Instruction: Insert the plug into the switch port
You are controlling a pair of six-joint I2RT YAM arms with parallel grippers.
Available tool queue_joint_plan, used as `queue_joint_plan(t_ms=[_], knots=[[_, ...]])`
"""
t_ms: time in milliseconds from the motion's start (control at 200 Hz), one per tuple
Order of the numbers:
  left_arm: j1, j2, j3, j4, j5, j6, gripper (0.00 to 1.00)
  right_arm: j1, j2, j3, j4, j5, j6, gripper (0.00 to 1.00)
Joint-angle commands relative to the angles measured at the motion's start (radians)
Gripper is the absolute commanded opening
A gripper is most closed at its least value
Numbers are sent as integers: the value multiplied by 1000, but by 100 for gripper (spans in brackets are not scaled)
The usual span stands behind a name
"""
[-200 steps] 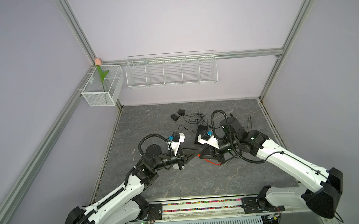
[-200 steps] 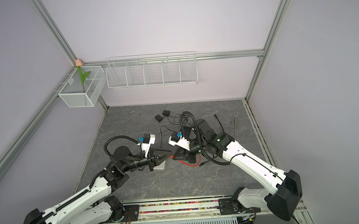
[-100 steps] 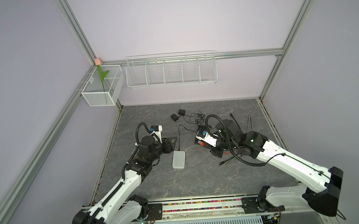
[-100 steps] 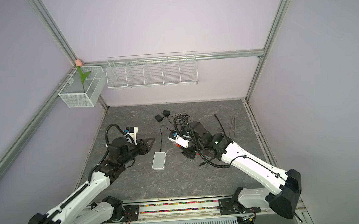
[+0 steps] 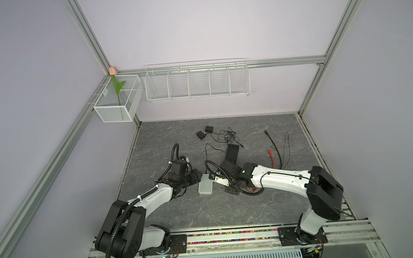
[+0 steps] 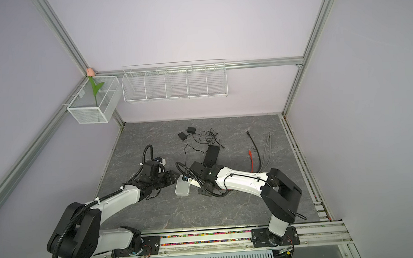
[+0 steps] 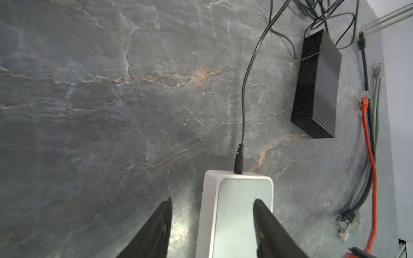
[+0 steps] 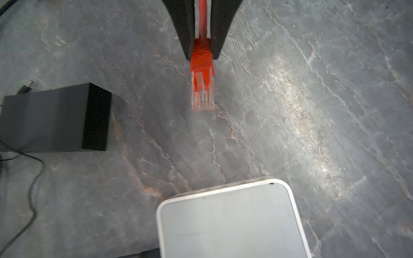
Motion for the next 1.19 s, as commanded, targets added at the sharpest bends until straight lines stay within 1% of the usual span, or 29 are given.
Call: queue_joint_plan(t_ms=[0, 270, 320, 380, 580, 800, 970, 1190], knots=[[3, 11, -37, 45, 36, -20, 53, 29, 58, 32, 34, 5, 12, 7], [-3, -8, -115, 124, 83, -57, 50, 65, 137, 56, 66, -30, 23, 7], [-11, -8, -118, 127, 89, -59, 48, 68, 148, 64, 69, -36, 24, 6], [-23, -11, -120, 123, 84, -60, 45, 72, 161, 75, 67, -39, 25, 6], [-62, -38, -131, 101, 57, -71, 44, 78, 183, 92, 70, -39, 23, 7], [-69, -91, -160, 88, 46, -74, 43, 80, 193, 97, 82, -38, 20, 7], [-77, -87, -163, 86, 41, -72, 43, 82, 198, 112, 82, -13, 19, 7], [-78, -80, -159, 86, 38, -66, 43, 83, 195, 117, 83, -11, 16, 7]])
